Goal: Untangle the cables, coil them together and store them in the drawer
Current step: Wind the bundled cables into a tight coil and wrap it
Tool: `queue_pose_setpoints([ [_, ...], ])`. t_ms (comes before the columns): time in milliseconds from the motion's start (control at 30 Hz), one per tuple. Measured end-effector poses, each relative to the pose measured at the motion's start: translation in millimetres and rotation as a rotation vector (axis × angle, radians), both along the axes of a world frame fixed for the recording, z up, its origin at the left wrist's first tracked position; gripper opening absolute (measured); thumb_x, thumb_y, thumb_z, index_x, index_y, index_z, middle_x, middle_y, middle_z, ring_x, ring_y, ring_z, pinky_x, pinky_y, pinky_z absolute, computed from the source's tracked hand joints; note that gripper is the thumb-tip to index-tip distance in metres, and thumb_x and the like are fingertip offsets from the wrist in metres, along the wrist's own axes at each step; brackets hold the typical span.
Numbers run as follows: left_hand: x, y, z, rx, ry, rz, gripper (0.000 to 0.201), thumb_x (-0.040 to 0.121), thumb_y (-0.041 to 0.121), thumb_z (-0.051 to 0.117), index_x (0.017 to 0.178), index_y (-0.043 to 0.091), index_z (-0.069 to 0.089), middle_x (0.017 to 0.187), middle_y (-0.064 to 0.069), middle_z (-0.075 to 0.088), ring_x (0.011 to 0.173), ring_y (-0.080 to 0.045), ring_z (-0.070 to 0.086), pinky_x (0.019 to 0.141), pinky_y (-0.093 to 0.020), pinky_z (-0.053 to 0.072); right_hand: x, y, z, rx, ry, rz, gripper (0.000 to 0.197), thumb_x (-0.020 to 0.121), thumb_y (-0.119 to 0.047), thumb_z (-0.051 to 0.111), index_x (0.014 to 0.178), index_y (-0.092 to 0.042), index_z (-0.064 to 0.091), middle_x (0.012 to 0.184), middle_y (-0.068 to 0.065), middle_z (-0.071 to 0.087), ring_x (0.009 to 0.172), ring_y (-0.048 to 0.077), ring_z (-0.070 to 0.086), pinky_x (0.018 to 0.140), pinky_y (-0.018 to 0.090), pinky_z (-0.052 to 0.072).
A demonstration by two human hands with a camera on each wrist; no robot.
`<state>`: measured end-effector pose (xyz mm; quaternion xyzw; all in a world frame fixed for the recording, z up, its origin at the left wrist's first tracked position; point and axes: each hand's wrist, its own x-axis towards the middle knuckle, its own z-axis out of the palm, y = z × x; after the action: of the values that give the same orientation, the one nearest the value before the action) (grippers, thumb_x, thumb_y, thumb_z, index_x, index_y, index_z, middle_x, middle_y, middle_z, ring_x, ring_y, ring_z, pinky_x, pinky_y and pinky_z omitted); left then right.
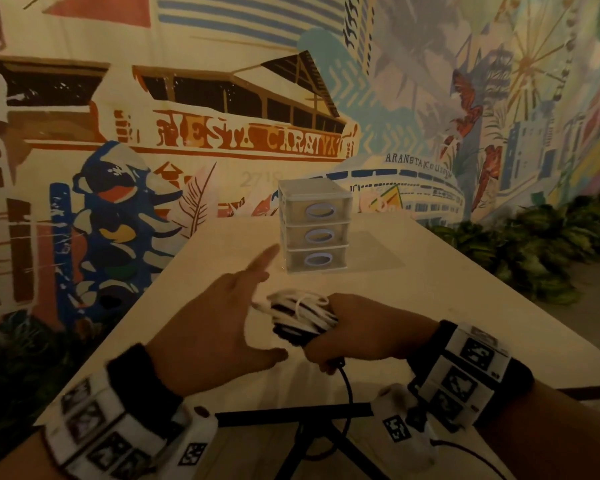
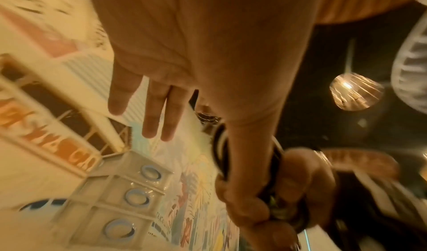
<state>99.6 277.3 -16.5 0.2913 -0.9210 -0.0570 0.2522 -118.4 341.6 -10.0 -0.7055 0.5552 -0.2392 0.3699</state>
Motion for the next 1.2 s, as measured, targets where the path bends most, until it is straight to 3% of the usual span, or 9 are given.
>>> queue_pose_setpoints([
  [167,4.9,-13.2,-13.4,0.563,0.140,-0.300,0.083,0.057,0.064,0.084,0.130,0.056,0.046,0.132,0.025,0.057,0.121,0.002,0.054,0.105,-0.038,0.046,6.9,1.2,-3.5,-0.084,-0.204,0.122,0.049,0.075,-0.011,0.070,0.118,0.011,0.061,0.097,0.018,0.068,0.087,0.031,0.066,0.083,0.048,0.058],
  [300,-10.5,6.2,-12.5,0.663,0.217,-0.556,0.052,0.075,0.050,0.074,0.124,0.056,0.056,0.127,0.033,0.057,0.117,0.010,0.054,0.099,-0.008,0.039,25.0,5.4,-3.9,-0.112,-0.235,0.255,0.058,0.082,0.011,0.066,0.138,-0.002,0.053,0.121,0.035,0.060,0.096,0.023,0.067,0.087,0.027,0.056],
  [400,-16.4,10.7,-5.5,0.695,0.350,-0.670,0.052,0.078,0.044,0.072,0.127,0.051,0.057,0.127,0.034,0.057,0.118,0.011,0.052,0.099,-0.007,0.038,24.5,4.9,-2.2,-0.142,-0.174,0.273,0.052,0.088,0.002,0.070,0.121,-0.038,0.065,0.119,-0.012,0.068,0.108,0.005,0.062,0.098,0.020,0.050],
  [467,-17.5,8.0,-8.9,0.630,0.390,-0.685,0.044,0.079,0.045,0.072,0.122,0.049,0.062,0.125,0.031,0.060,0.117,0.009,0.054,0.100,-0.009,0.039,24.1,9.5,1.3,-0.090,-0.183,0.291,0.058,0.088,0.001,0.070,0.110,-0.053,0.062,0.102,-0.026,0.069,0.103,-0.005,0.063,0.096,0.018,0.049],
  [567,-18.1,5.5,-13.1,0.457,0.375,-0.646,0.040,0.076,0.042,0.078,0.112,0.055,0.065,0.117,0.033,0.062,0.111,0.010,0.057,0.098,-0.013,0.042,19.3,10.8,1.1,-0.025,-0.244,0.311,0.038,0.090,0.009,0.061,0.116,-0.018,0.058,0.093,-0.018,0.072,0.093,-0.003,0.068,0.090,0.020,0.052],
  [667,-20.5,11.7,-5.6,0.331,0.450,-0.610,0.033,0.075,0.050,0.077,0.104,0.057,0.065,0.108,0.038,0.063,0.104,0.016,0.057,0.095,-0.012,0.044,17.1,10.2,0.0,0.002,-0.252,0.325,0.032,0.096,0.010,0.056,0.115,-0.015,0.059,0.099,-0.015,0.069,0.090,-0.006,0.068,0.084,0.015,0.052],
  [933,-20.3,12.2,3.1,0.282,0.450,-0.569,0.018,0.084,0.035,0.073,0.097,0.022,0.070,0.105,0.018,0.070,0.103,-0.003,0.065,0.094,-0.015,0.046,12.2,9.7,-3.7,0.081,-0.177,0.357,0.036,0.091,0.001,0.069,0.099,-0.034,0.070,0.089,-0.012,0.071,0.087,0.011,0.066,0.088,0.031,0.055],
  [1133,-4.2,6.4,13.5,0.213,0.277,-0.446,0.018,0.087,0.024,0.067,0.091,0.006,0.065,0.084,-0.004,0.066,0.081,-0.025,0.064,0.085,-0.028,0.052,-2.6,0.9,-16.1,0.179,-0.252,0.136,0.018,0.106,-0.019,0.053,0.104,-0.010,0.068,0.081,0.003,0.064,0.077,0.022,0.064,0.086,0.040,0.058],
  [1200,-4.0,1.4,7.0,0.106,0.128,-0.399,0.005,0.090,0.035,0.063,0.087,0.031,0.060,0.077,0.009,0.060,0.072,-0.015,0.058,0.080,-0.037,0.050,-4.4,0.2,-18.2,0.220,-0.272,0.109,0.022,0.107,-0.020,0.048,0.097,-0.011,0.066,0.076,0.002,0.064,0.071,0.020,0.065,0.084,0.036,0.059],
])
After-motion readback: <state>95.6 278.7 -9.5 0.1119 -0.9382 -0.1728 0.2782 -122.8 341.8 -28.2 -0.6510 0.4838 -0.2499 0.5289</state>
